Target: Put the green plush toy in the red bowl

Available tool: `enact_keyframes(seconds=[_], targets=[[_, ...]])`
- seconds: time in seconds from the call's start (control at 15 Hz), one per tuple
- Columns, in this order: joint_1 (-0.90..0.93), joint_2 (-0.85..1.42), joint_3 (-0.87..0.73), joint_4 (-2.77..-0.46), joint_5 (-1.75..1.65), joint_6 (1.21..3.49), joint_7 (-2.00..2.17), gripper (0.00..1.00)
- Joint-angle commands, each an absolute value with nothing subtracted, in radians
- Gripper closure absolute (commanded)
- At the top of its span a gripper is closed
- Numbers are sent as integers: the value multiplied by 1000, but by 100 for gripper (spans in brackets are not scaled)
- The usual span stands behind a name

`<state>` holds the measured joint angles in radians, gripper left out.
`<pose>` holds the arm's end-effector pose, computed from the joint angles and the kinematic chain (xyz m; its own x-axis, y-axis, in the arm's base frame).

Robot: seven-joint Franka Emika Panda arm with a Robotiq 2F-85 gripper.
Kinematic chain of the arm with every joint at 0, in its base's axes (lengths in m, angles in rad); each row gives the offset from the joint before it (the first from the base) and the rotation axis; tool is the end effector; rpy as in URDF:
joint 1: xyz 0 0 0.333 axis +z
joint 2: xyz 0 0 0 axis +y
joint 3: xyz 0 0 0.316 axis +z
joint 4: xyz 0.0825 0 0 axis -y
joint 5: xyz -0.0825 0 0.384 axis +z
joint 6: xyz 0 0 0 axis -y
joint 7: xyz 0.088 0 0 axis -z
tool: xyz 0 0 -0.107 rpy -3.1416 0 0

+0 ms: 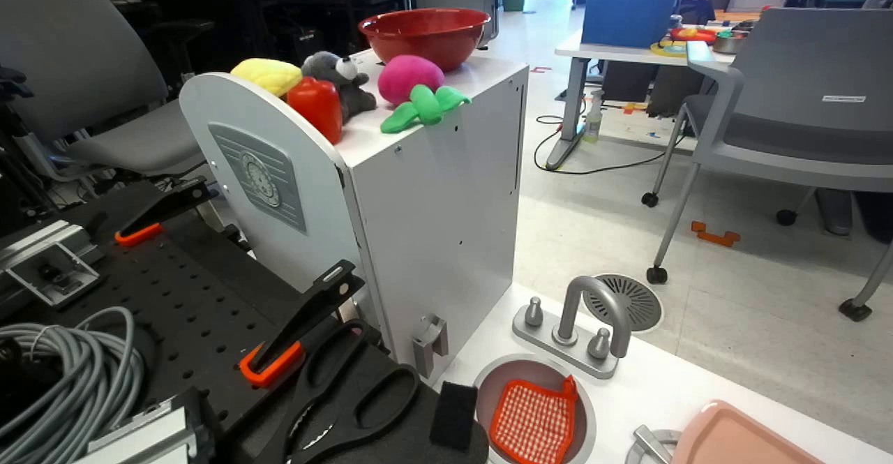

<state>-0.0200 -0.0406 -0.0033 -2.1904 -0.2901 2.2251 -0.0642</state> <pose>0.5323 -0.0214 0.4120 0.9764 0.2125 0.0385 0.1972 -0.9500 0.2423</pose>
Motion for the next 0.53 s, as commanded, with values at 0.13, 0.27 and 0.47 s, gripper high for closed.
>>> enact_keyframes(seconds=[0.13,0.27,0.47], targets=[[-4,51,6,-2064,-270,2219,-90,97],[5,82,15,-2030,-254,2222,-102,97],[19,113,28,-1990,-196,2212,-112,97]])
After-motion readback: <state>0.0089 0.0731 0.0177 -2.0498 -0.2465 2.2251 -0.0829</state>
